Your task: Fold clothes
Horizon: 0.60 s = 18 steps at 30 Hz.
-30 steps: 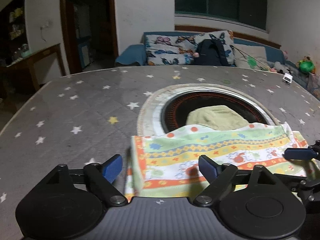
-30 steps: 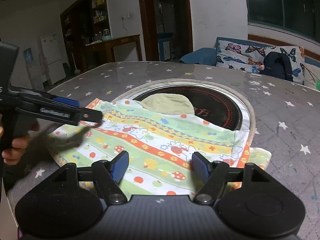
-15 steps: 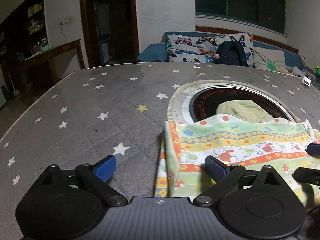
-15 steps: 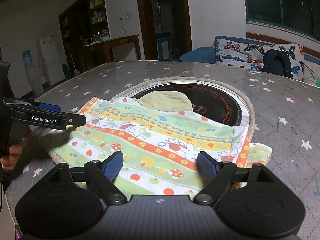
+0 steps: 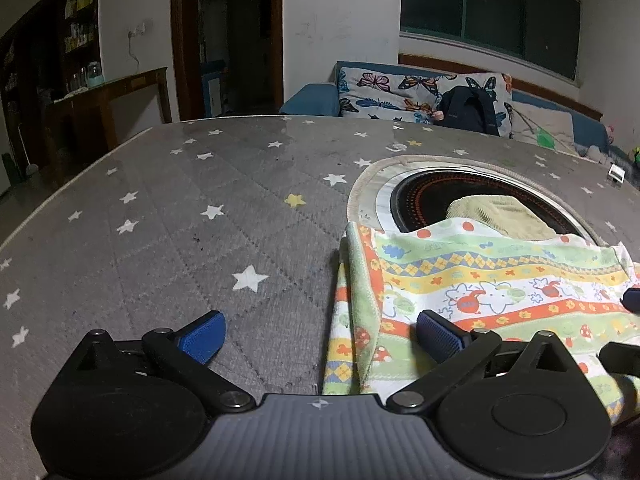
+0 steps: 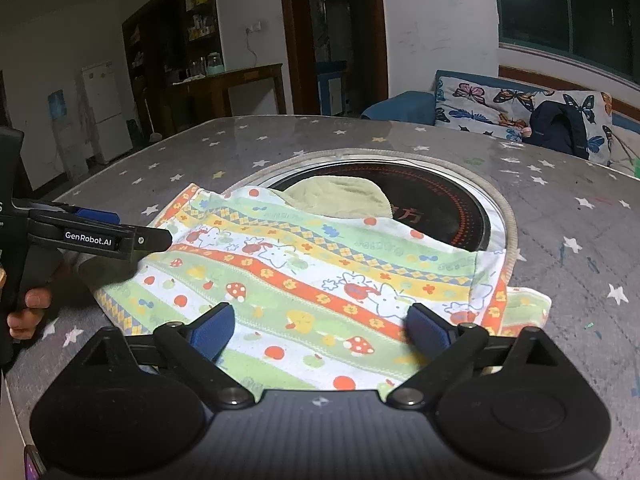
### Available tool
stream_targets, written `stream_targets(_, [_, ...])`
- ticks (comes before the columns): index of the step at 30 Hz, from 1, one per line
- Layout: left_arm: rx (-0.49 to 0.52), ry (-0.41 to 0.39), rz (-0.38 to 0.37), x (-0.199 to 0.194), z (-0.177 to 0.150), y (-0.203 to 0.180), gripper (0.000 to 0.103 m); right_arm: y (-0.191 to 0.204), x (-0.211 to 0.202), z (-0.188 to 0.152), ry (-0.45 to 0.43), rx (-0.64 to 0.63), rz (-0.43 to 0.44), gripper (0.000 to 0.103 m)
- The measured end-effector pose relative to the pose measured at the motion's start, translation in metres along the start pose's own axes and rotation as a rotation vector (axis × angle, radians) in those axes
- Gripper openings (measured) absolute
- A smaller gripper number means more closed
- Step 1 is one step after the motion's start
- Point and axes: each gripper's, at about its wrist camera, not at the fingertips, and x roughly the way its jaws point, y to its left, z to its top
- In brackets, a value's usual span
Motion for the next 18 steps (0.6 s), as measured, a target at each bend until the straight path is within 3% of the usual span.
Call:
stream_targets(5, [-0.013,-0.001,-0.010,-0.0006,-0.0012,0.0027,0.103,0.0012,0.0015,-0.0003,0.007,-0.007,0.000,0.103])
stream_targets(18, [-0.025,-0.002,-0.019,-0.0025,-0.0014,0.0048,0.103,0.0025,0.0026,-0.0004,0.014,-0.013,-0.005,0.103])
